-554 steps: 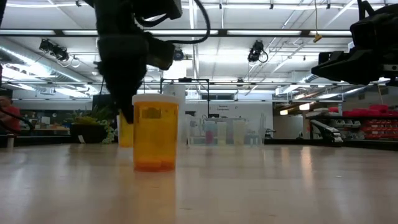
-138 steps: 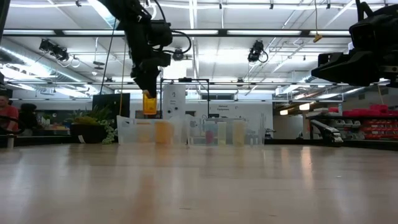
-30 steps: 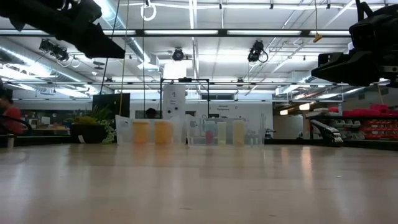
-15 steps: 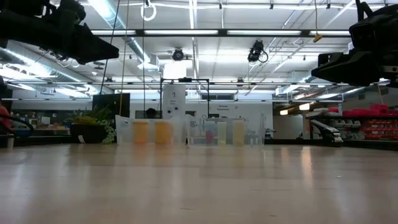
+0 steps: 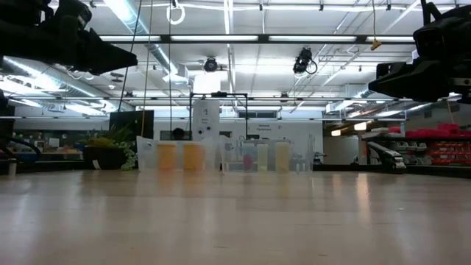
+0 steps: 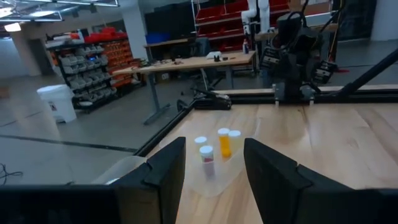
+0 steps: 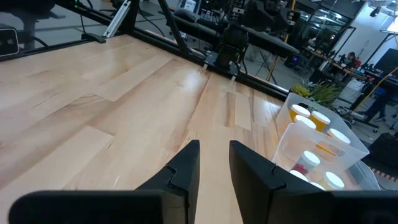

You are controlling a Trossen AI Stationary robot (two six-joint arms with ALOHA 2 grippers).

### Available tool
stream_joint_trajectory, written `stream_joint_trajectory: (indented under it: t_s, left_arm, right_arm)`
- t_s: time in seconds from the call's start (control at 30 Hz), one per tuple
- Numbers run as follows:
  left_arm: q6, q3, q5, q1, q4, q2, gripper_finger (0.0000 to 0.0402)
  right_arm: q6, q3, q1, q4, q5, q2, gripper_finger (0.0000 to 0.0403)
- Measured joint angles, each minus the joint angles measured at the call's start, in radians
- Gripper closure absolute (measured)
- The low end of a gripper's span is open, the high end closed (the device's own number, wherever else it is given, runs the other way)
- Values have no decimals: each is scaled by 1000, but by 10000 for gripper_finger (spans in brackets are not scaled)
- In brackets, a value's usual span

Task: Pick and place medicine bottles into bin by pill shape (circle, oval)
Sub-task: Return to Home Position

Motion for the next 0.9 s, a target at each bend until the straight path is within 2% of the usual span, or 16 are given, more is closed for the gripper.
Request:
stream_joint_trajectory:
  t_s: [0.2,0.4,0.6,0.9]
  left_arm:
    - [1,-4,0,-12,-39,-26,230]
    - [-23,-91,-29,-45,5,-59,236]
    - [-31,-126,-101,-70,-7,-76,269]
    - [-72,-125,-102,-142,-49,-75,316]
  right_arm:
    - [0,0,0,0,0,0,310]
    - [0,0,0,0,0,0,310]
    - [0,0,0,0,0,0,310]
    - [0,0,-10,-1,0,0,310]
